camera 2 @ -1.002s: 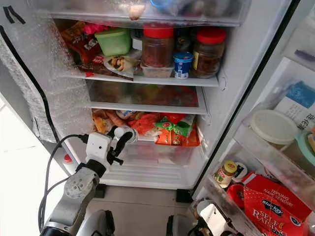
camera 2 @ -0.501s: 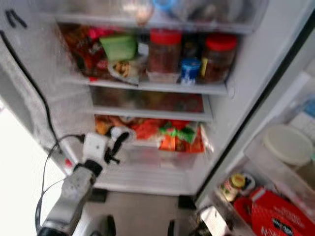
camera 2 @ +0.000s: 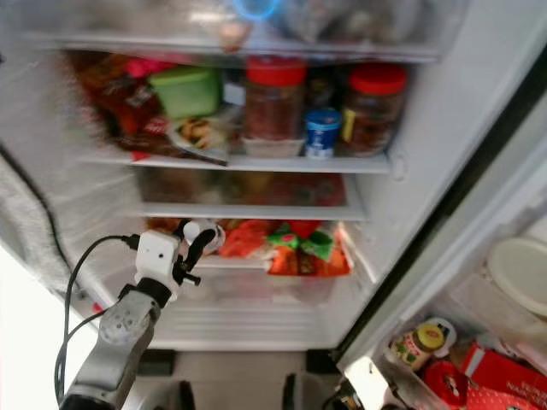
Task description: Restocking fridge
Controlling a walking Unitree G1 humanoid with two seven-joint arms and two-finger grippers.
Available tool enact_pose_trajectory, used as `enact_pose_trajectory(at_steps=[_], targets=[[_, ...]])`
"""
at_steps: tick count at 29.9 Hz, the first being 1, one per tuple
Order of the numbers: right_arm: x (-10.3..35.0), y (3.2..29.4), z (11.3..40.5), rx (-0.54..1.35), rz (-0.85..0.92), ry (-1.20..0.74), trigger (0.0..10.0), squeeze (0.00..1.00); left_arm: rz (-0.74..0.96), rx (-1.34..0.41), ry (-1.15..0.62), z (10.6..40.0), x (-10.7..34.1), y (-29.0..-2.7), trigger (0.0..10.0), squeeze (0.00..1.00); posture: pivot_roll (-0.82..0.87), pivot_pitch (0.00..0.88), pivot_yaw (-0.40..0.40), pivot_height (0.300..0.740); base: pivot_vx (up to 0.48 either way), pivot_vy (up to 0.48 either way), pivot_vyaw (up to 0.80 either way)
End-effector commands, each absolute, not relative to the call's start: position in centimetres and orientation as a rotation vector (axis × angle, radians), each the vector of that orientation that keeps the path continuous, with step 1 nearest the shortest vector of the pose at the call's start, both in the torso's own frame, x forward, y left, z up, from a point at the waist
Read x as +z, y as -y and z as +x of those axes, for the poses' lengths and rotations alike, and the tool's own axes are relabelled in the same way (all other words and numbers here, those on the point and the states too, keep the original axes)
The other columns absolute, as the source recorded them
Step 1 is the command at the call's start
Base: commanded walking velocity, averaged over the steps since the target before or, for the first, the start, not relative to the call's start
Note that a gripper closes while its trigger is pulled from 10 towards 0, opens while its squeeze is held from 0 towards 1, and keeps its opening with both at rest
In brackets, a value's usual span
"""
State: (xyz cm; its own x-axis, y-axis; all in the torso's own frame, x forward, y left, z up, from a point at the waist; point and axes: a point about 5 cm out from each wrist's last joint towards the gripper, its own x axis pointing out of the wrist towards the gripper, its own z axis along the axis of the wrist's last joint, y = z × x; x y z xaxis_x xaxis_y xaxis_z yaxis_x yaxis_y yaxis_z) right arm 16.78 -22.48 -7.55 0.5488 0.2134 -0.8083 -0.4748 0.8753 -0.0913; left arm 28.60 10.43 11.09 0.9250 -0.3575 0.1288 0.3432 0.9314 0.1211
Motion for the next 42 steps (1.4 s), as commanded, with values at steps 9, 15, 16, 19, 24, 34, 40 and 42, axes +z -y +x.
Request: enact_pose_trajectory(at_steps=[9,15,16,19,24,34,40,42], targets=[[-9.0,22.2,13.6,0.490,-0.316,-1.052,10.0,0.00,0.155,-0.420,0.217,29.1,12.3,-10.0,10.0,0.00,-0.05,0.070,0.006,0.607,0.155,0.000,0.00],[-9.0,22.2,13.6,0.489,-0.313,-1.053,10.0,0.00,0.199,-0.407,0.245,29.9,12.4,-10.6,10.0,0.00,-0.06,0.070,0.005,0.607,0.000,0.000,0.00],[-9.0,22.3,13.6,0.490,-0.313,-1.054,10.0,0.00,0.200,-0.403,0.247,30.0,12.4,-10.7,10.0,0.00,-0.07,0.074,0.002,0.607,0.000,0.000,0.00],[-9.0,22.3,13.6,0.491,-0.315,-1.055,10.0,0.00,0.220,-0.382,0.273,30.3,12.5,-11.1,10.0,0.00,-0.07,0.075,0.000,0.607,0.000,0.000,0.00],[-9.1,22.4,13.4,0.490,-0.316,-1.059,10.0,0.00,0.275,-0.373,0.330,30.9,13.1,-11.2,10.0,0.00,-0.08,0.075,-0.003,0.607,0.000,0.000,0.00],[-9.1,22.5,13.3,0.493,-0.313,-1.060,10.0,0.00,0.310,-0.333,0.344,31.9,12.3,-12.1,10.0,0.00,-0.10,0.083,-0.010,0.607,0.000,0.000,0.00],[-9.1,22.5,13.3,0.488,-0.308,-1.059,10.0,0.00,0.342,-0.287,0.309,32.6,11.5,-14.1,10.0,0.00,-0.12,0.086,-0.012,0.607,0.000,0.000,0.00],[-9.1,22.5,13.3,0.488,-0.308,-1.059,10.0,0.00,0.347,-0.288,0.317,32.6,11.7,-14.1,10.0,0.00,-0.11,0.088,-0.014,0.607,0.000,0.000,0.00]])
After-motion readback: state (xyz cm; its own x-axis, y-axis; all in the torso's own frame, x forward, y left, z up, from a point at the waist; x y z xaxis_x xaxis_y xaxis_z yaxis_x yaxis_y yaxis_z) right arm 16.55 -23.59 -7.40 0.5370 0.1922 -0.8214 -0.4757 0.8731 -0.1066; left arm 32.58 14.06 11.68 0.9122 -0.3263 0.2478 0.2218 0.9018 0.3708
